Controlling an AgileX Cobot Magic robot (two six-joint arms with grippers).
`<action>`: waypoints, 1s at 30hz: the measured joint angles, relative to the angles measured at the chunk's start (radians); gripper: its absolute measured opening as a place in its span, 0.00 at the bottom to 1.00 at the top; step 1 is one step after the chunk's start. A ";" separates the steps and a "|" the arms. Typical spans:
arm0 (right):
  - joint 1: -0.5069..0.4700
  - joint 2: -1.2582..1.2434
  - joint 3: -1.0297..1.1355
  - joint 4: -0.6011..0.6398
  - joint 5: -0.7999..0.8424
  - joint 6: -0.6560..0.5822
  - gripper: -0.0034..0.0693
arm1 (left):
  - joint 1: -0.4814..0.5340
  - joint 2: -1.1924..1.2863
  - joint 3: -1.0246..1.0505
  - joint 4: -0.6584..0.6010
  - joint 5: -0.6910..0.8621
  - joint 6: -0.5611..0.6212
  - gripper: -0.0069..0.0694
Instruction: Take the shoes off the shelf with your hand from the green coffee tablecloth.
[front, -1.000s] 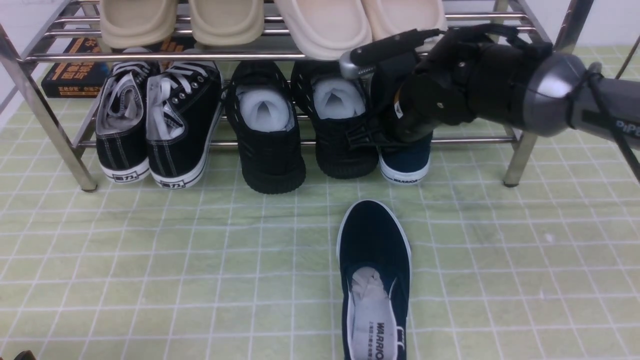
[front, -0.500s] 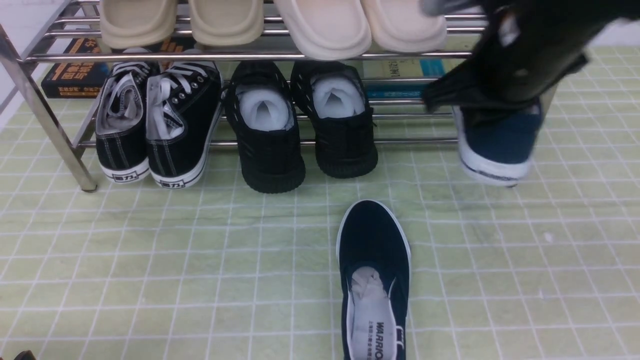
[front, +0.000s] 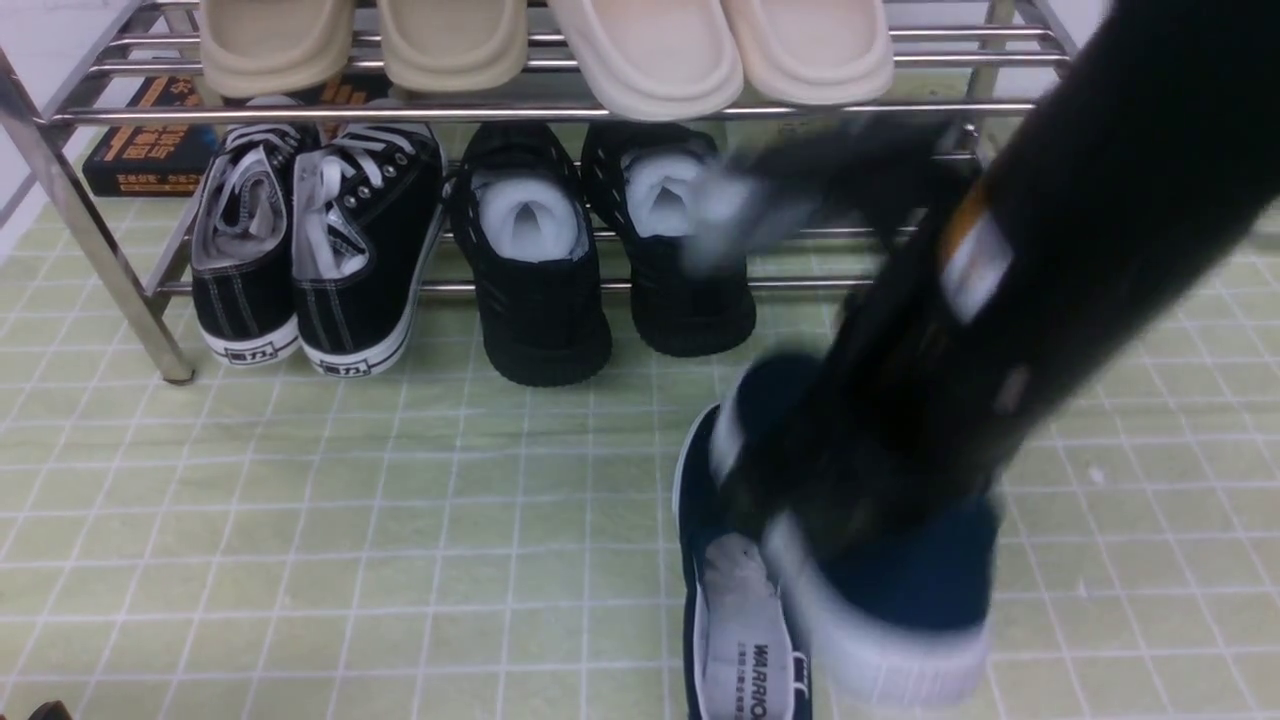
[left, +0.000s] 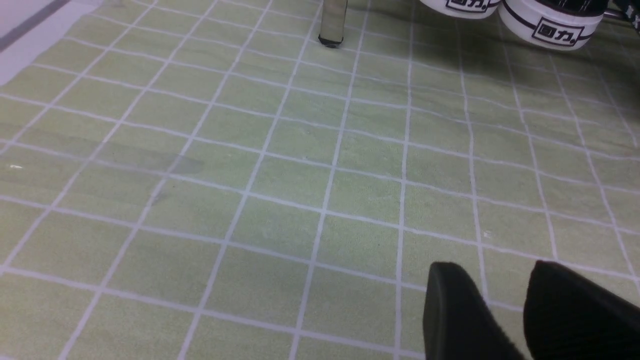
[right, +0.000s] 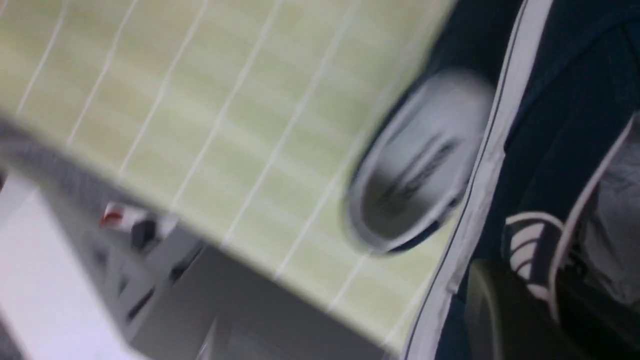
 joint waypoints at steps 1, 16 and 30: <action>0.044 0.004 0.006 0.003 -0.012 0.022 0.11 | 0.000 0.000 0.000 0.000 0.000 0.000 0.41; 0.181 0.268 0.014 -0.135 -0.481 0.233 0.11 | 0.000 0.000 0.000 0.000 0.000 0.000 0.41; 0.183 0.362 0.014 -0.389 -0.547 0.547 0.11 | 0.000 0.000 0.000 0.000 0.000 0.000 0.41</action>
